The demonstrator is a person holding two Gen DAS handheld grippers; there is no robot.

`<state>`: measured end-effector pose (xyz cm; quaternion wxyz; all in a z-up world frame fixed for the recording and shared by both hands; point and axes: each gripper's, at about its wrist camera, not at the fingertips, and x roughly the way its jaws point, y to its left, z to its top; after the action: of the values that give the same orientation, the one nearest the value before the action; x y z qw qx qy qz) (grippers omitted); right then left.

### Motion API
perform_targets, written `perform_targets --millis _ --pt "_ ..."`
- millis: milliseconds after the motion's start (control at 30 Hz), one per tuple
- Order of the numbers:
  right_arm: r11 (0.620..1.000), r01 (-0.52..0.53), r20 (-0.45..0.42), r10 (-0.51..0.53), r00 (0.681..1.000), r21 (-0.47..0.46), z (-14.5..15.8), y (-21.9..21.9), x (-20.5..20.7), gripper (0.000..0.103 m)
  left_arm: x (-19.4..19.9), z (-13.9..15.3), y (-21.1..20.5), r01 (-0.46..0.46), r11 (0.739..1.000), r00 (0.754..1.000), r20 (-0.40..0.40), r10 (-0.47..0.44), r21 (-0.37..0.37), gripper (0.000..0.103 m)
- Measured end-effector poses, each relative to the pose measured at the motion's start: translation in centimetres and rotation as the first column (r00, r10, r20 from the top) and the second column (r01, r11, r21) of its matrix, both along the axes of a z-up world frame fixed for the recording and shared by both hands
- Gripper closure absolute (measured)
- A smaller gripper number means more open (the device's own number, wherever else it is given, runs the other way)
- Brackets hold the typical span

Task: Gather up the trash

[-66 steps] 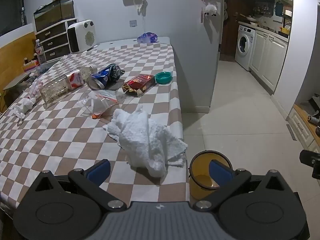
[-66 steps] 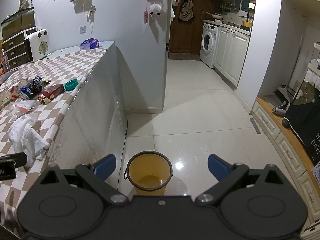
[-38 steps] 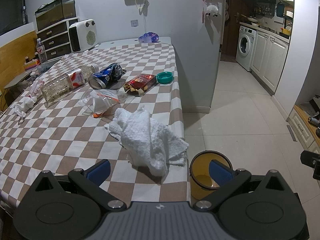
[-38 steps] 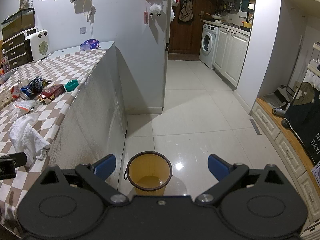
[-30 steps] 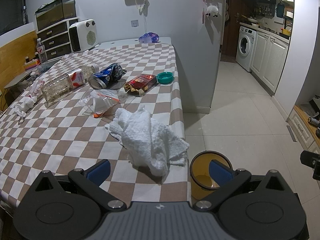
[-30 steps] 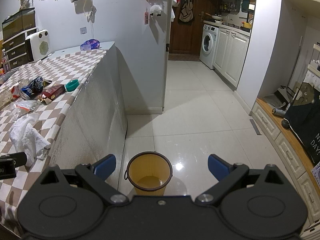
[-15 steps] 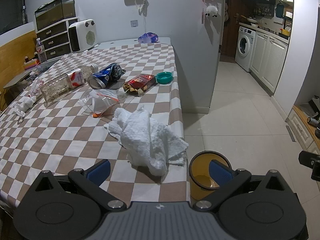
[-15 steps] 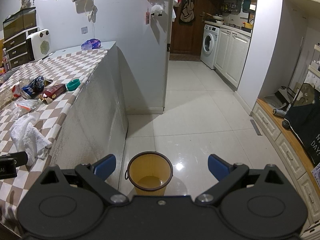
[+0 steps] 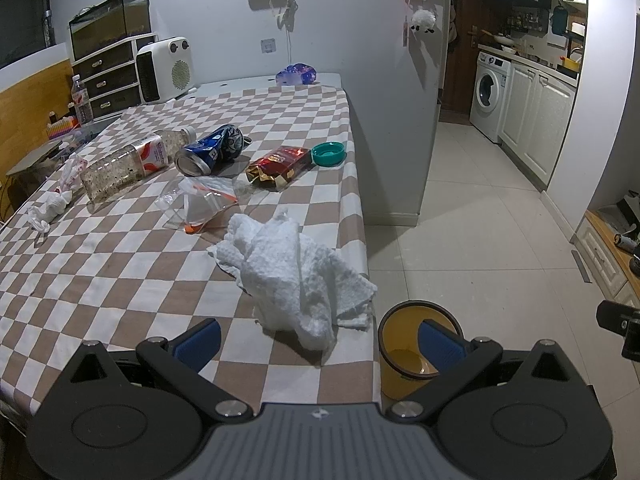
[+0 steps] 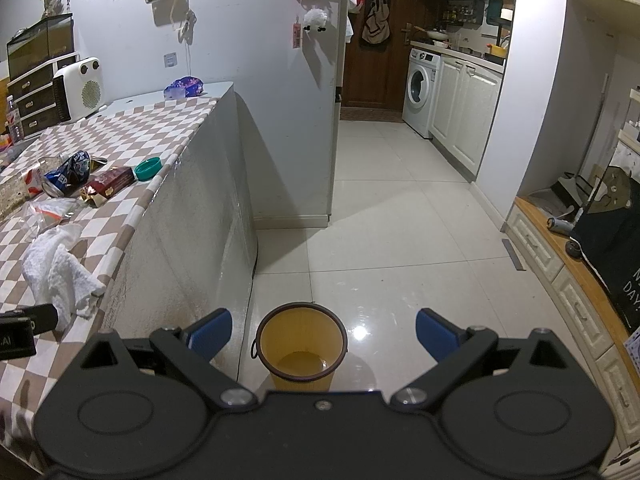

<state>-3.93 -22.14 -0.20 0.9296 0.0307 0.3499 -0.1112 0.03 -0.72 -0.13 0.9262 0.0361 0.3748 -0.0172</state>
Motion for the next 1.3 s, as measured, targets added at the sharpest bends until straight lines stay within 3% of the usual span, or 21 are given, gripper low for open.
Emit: perform_targets --millis 1067,1300 --pt "1.0 0.001 0.0 -0.001 1.0 0.001 0.1 -0.1 0.0 0.004 0.2 0.0 0.8 -0.002 1.0 1.0 0.011 0.002 -0.012 0.0" --pt "1.0 0.015 0.017 -0.015 1.0 0.024 0.2 -0.5 0.0 0.004 0.5 0.9 3.7 -0.092 0.995 0.993 0.075 0.094 -0.033 0.0"
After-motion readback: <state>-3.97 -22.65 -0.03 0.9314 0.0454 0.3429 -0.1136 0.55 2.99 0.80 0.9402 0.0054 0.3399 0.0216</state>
